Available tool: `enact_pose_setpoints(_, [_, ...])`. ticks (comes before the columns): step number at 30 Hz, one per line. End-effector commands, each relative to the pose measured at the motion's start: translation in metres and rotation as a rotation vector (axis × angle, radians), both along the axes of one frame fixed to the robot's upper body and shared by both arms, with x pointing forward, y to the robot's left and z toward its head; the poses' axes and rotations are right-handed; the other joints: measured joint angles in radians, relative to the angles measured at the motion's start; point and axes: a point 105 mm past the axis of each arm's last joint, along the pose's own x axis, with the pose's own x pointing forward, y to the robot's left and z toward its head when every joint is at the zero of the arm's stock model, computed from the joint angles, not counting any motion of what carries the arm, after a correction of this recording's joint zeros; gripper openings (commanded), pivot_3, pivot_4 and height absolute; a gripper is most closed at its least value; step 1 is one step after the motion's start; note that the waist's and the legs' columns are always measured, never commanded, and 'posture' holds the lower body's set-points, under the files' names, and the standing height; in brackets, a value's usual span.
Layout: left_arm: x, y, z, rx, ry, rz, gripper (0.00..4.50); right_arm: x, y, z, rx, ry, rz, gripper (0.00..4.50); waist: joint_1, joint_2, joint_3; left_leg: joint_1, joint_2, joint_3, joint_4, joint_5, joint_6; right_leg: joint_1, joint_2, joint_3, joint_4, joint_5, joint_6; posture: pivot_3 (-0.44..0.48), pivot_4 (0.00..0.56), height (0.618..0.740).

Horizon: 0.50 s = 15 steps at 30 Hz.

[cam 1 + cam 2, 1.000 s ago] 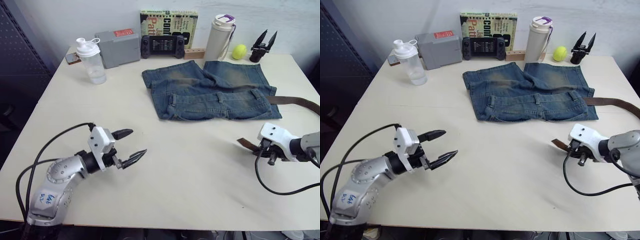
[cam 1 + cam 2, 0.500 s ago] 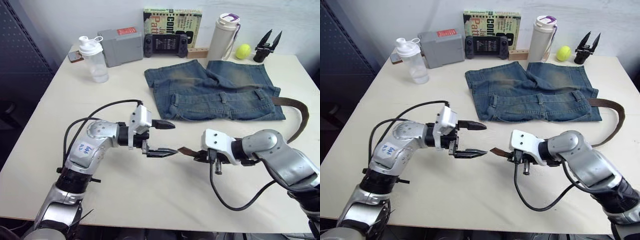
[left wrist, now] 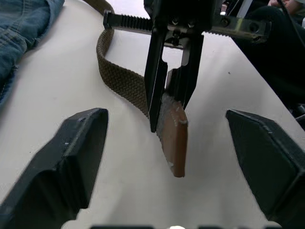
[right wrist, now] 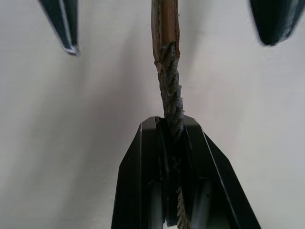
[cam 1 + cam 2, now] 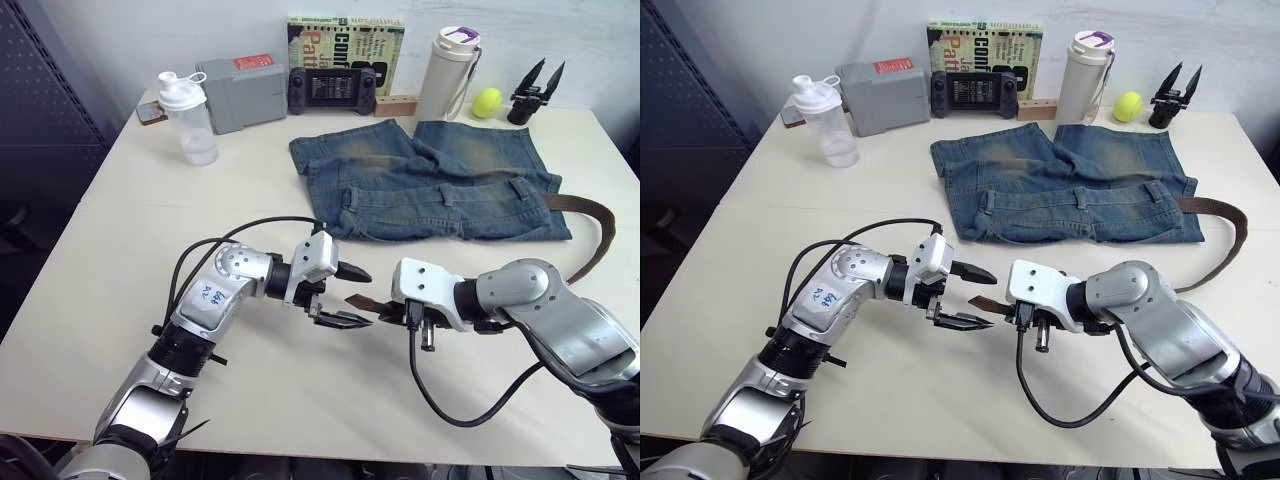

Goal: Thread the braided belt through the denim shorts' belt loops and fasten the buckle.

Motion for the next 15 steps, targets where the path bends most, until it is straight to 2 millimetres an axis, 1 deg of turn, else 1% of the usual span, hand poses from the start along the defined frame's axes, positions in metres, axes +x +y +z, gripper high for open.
enact_pose_setpoints(1, [-0.0025, -0.0008, 0.0013, 0.018, -0.039, -0.033, 2.4, -0.0017, 0.0055, 0.0121, 0.015, -0.049, 0.028, 0.0, -0.001, 0.0, 0.0, 0.0, 0.0, 0.0, 0.0, 0.0, 0.0, 0.0, 0.0, 0.0, 0.0, 0.0, 0.0, 0.0, 0.15, 0.731])
enact_pose_setpoints(3, [-0.0023, -0.0001, 0.0006, 0.024, -0.048, -0.036, 1.69, -0.0011, 0.0053, 0.0122, 0.014, -0.05, 0.027, 0.0, -0.001, 0.0, 0.0, 0.0, 0.0, 0.0, 0.0, 0.0, 0.0, 0.0, 0.0, 0.0, 0.0, 0.0, 0.0, 0.0, 0.15, 0.731])
enact_pose_setpoints(4, [-0.0021, 0.0001, 0.0007, 0.024, -0.049, -0.036, 1.04, -0.0007, 0.0052, 0.0123, 0.014, -0.051, 0.026, 0.0, -0.001, 0.0, 0.0, 0.0, 0.0, 0.0, 0.0, 0.0, 0.0, 0.0, 0.0, 0.0, 0.0, 0.0, 0.0, 0.0, 0.15, 0.731])
enact_pose_setpoints(5, [-0.0015, 0.0002, 0.0015, 0.02, -0.047, -0.033, 0.65, -0.0002, 0.005, 0.0123, 0.012, -0.052, 0.025, 0.0, 0.0, 0.0, 0.0, 0.0, 0.0, 0.0, 0.0, 0.0, 0.0, 0.0, 0.0, 0.0, 0.0, 0.0, 0.0, 0.0, 0.15, 0.731])
enact_pose_setpoints(6, [-0.0012, 0.0003, 0.0021, 0.018, -0.046, -0.031, 0.05, 0.0001, 0.0048, 0.0123, 0.011, -0.053, 0.024, 0.0, 0.0, 0.0, 0.0, 0.0, 0.0, 0.0, 0.0, 0.0, 0.0, 0.0, 0.0, 0.0, 0.0, 0.0, 0.0, 0.0, 0.15, 0.731])
enact_pose_setpoints(15, [-0.0014, 0.0002, 0.0011, 0.02, -0.054, -0.021, 0.05, 0.0044, 0.0031, 0.0154, 0.024, -0.073, 0.001, 0.0, 0.001, 0.0, 0.0, 0.0, 0.0, -0.001, 0.0, 0.0, 0.0, 0.0, 0.0, 0.0, 0.0, 0.0, 0.0, 0.0, 0.15, 0.731])
